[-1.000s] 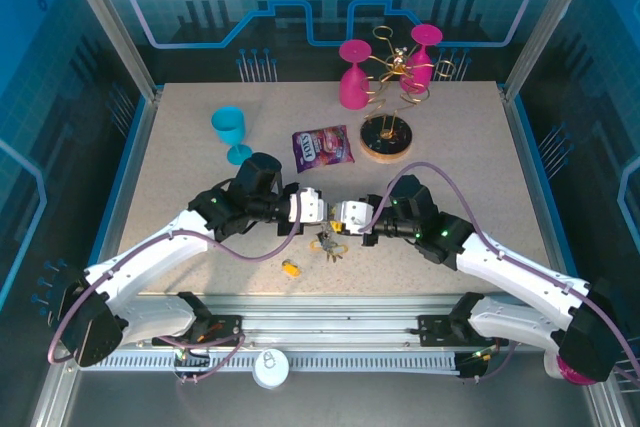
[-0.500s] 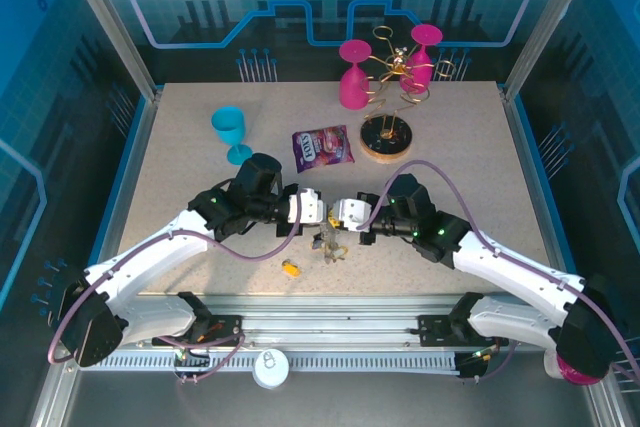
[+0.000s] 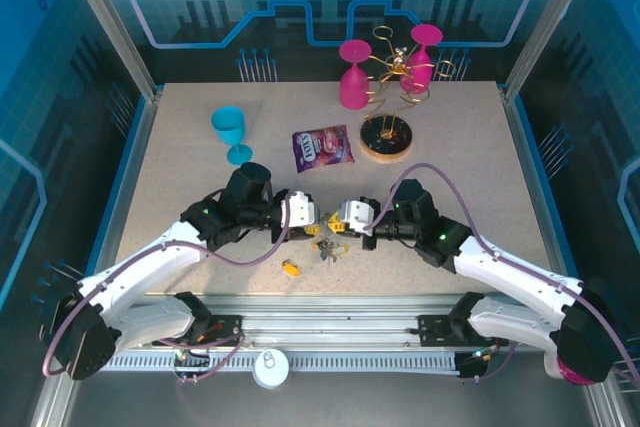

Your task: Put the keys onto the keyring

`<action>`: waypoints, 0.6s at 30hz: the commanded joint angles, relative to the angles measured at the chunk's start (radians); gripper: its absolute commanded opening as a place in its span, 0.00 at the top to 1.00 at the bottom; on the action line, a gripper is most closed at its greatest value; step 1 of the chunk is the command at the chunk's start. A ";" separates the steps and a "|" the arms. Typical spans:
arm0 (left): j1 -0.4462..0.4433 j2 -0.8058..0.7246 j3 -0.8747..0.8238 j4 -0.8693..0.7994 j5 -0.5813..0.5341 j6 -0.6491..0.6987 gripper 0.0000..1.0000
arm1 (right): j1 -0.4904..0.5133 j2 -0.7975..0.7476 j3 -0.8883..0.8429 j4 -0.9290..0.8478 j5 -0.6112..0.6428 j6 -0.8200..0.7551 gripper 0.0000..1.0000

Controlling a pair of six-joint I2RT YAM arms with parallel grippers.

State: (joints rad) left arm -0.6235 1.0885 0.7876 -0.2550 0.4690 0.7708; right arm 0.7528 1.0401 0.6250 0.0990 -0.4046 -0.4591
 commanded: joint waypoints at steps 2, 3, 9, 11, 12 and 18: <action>0.008 -0.031 -0.027 0.028 0.050 -0.037 0.65 | -0.012 -0.024 -0.004 0.085 -0.059 0.043 1.00; 0.008 -0.029 -0.027 0.031 0.050 -0.040 0.65 | -0.012 -0.022 -0.003 0.087 -0.064 0.046 1.00; 0.008 -0.014 -0.011 0.032 0.092 -0.047 0.71 | -0.006 -0.008 0.008 0.097 -0.053 0.051 1.00; 0.007 -0.009 -0.007 0.028 0.101 -0.047 0.72 | 0.000 -0.003 0.012 0.102 -0.046 0.051 1.00; 0.008 -0.007 -0.008 0.028 0.104 -0.047 0.73 | 0.001 0.002 0.015 0.103 -0.046 0.052 1.00; 0.008 -0.001 -0.004 0.036 0.106 -0.047 0.78 | 0.013 0.022 0.024 0.121 -0.051 0.061 1.00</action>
State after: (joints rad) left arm -0.6224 1.0801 0.7746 -0.2371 0.5323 0.7311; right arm 0.7544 1.0546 0.6205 0.1524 -0.4313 -0.4175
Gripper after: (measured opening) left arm 0.224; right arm 0.056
